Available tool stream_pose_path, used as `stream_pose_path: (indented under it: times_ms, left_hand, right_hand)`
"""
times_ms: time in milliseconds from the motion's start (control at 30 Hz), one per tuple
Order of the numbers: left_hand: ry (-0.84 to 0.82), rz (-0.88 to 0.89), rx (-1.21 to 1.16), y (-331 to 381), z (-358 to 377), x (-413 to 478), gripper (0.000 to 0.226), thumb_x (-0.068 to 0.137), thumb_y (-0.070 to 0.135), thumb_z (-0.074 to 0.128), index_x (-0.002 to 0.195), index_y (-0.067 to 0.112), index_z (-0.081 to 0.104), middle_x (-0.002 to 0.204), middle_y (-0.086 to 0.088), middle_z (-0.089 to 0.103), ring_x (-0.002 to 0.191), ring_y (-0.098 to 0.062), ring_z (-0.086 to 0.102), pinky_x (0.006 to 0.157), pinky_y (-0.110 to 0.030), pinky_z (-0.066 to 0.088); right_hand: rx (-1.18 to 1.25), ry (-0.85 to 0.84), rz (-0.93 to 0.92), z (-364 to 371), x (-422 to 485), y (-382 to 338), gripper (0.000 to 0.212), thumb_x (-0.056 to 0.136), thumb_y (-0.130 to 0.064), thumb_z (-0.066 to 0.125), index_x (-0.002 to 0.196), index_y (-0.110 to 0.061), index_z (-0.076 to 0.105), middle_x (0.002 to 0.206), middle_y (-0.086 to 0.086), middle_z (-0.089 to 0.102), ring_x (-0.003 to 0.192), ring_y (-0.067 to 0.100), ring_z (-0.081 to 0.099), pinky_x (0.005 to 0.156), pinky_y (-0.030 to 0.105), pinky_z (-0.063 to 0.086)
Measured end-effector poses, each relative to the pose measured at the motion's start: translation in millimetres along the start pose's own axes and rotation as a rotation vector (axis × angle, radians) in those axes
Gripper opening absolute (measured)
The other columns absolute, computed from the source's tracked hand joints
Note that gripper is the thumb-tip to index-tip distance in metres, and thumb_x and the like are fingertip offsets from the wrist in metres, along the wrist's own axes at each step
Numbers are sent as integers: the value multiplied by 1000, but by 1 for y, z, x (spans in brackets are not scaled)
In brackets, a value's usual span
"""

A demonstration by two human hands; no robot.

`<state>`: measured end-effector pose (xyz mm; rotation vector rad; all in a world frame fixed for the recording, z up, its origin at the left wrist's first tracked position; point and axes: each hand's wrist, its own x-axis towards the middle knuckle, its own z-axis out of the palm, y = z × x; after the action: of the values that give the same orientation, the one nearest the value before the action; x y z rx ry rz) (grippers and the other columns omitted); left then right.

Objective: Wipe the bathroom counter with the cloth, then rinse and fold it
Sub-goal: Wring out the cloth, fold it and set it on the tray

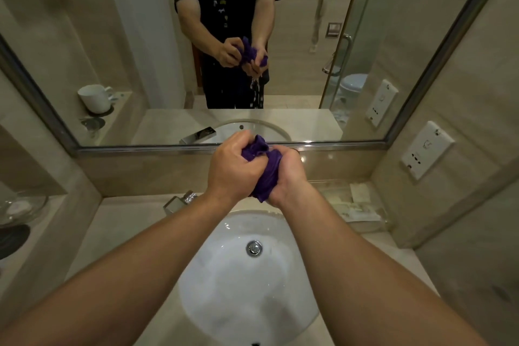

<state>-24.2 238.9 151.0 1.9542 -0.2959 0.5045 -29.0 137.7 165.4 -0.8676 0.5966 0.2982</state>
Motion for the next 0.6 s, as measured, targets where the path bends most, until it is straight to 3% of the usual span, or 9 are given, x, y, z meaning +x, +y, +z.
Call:
stream_pose_path:
  times_ms: [100,200,267,300,400,467,533,600]
  left_hand:
    - [23,-218,-185,2,-3,-4,4,83,24,63,80,22,61,72,1,65,71,-23,63,68,-48,55]
    - [100,-451,-363,6,-3,-9,5,90,26,65,86,23,67,80,-1,71,80,-24,69,78,-51,58]
    - [106,-545,-456,9,-3,-11,4,90,29,66,90,25,68,87,-3,73,85,-27,71,82,-52,58]
    - [65,-597,-506,14,-4,-13,7,90,31,66,94,26,69,92,-5,74,88,-28,71,83,-51,59]
    - [-160,-884,-902,21,-15,-16,47,93,54,55,116,15,68,114,-14,72,95,-30,72,81,-46,56]
    - [-257,-1061,-1182,16,-27,-15,75,90,71,40,124,8,65,122,-20,68,105,-39,68,86,-55,52]
    - [-274,-1139,-1199,14,-28,-13,62,94,59,42,122,9,65,126,-21,66,114,-43,62,89,-63,49]
    - [-297,-1190,-1218,24,-21,-12,38,87,31,53,115,10,69,123,-18,68,116,-37,61,100,-57,46]
  right_hand:
    - [-57,17,-134,0,0,0,40,87,-39,69,111,-7,72,104,12,76,92,32,75,89,51,58]
    - [-223,34,-339,0,-11,-7,23,85,-35,76,95,-15,72,89,5,75,86,24,73,80,40,60]
    - [-341,30,-546,-2,-19,-9,14,87,-27,76,100,-23,73,88,-1,72,84,20,71,74,33,59]
    - [-421,29,-655,-3,-22,-8,22,87,-22,75,107,-28,72,92,-4,72,84,16,71,74,31,59]
    - [-678,59,-871,-3,-34,-13,31,84,-11,66,103,-34,75,87,-6,73,77,12,69,74,39,61]
    - [-762,69,-954,-3,-41,-23,28,85,-5,60,88,-28,76,77,-5,73,67,17,65,67,42,57]
    - [-837,50,-1054,-2,-47,-34,28,85,-3,59,79,-26,73,76,-8,71,70,16,64,66,34,55]
    - [-958,-22,-1159,1,-50,-40,24,85,-7,59,80,-26,73,79,-9,71,75,10,65,67,25,55]
